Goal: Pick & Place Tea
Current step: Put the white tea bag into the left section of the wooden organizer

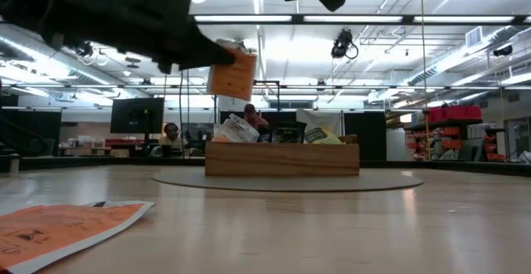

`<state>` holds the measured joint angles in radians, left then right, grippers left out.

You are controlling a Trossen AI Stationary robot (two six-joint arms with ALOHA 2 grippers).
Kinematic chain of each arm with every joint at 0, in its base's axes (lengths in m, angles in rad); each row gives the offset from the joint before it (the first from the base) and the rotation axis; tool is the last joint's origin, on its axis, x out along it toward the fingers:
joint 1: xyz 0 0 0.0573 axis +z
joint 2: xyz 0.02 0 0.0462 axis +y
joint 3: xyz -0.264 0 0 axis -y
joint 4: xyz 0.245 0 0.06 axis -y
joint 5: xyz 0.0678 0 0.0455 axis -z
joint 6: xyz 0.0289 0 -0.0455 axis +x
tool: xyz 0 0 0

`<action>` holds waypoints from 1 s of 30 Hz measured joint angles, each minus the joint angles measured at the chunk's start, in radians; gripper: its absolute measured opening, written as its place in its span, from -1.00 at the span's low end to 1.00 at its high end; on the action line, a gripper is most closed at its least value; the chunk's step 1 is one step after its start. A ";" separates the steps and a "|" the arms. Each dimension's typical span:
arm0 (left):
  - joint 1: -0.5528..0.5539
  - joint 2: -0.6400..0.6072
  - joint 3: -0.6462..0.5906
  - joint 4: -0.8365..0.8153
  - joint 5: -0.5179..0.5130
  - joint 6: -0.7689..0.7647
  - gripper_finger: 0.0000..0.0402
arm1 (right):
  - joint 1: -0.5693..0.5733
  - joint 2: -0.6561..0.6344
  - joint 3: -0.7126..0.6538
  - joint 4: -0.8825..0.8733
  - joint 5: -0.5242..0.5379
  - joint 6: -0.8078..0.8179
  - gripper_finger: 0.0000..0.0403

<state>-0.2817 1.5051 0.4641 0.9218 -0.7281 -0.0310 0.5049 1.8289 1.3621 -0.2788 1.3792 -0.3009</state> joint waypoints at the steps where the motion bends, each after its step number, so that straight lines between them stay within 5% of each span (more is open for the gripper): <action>1: 0.004 0.000 -0.028 0.048 -0.001 0.012 -0.99 | 0.000 -0.004 0.000 -0.011 0.000 0.019 0.05; 7: 0.024 0.000 -0.137 0.250 0.022 0.069 -0.99 | 0.000 -0.012 0.000 -0.048 -0.012 0.086 0.07; 15: 0.060 0.024 -0.142 0.273 0.108 0.093 -0.99 | -0.015 -0.012 0.000 -0.048 -0.036 0.124 0.07; 30: 0.120 0.320 -0.085 0.526 0.138 0.200 -0.99 | -0.014 -0.012 0.000 -0.058 -0.061 0.136 0.01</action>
<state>-0.1622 1.8251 0.3790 1.4477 -0.5900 0.1688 0.4904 1.8172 1.3621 -0.3370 1.3178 -0.1650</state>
